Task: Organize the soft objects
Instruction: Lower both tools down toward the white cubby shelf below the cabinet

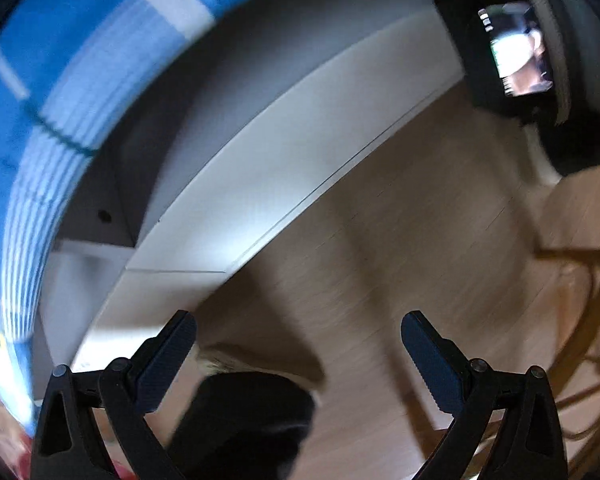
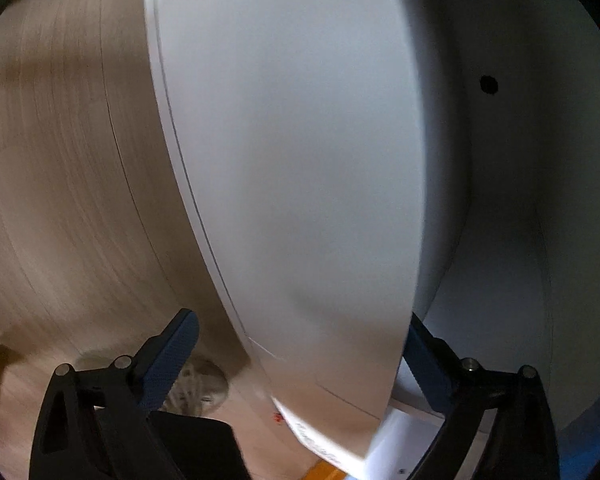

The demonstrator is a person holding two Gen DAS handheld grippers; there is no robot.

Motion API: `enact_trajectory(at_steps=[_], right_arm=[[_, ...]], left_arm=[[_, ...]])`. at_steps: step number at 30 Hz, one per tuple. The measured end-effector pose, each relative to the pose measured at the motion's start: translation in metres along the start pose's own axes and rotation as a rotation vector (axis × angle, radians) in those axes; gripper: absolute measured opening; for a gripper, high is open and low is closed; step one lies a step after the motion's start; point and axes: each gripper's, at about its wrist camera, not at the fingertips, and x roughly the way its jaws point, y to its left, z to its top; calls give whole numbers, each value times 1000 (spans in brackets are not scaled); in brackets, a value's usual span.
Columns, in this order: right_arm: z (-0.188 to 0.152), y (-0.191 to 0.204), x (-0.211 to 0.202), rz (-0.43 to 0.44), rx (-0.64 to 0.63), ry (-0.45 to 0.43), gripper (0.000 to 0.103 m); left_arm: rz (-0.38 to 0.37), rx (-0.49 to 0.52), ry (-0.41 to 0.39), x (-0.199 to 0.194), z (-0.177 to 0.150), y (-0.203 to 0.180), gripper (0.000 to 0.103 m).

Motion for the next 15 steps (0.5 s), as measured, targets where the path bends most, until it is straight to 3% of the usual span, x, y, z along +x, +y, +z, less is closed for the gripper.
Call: enact_trajectory(at_steps=[4, 15], right_arm=[[-3, 8, -4, -39, -73, 8, 101], [-6, 15, -40, -10, -101, -5, 101]], left_arm=[[34, 32, -25, 14, 5, 9, 103], [109, 109, -111, 13, 21, 9, 103]])
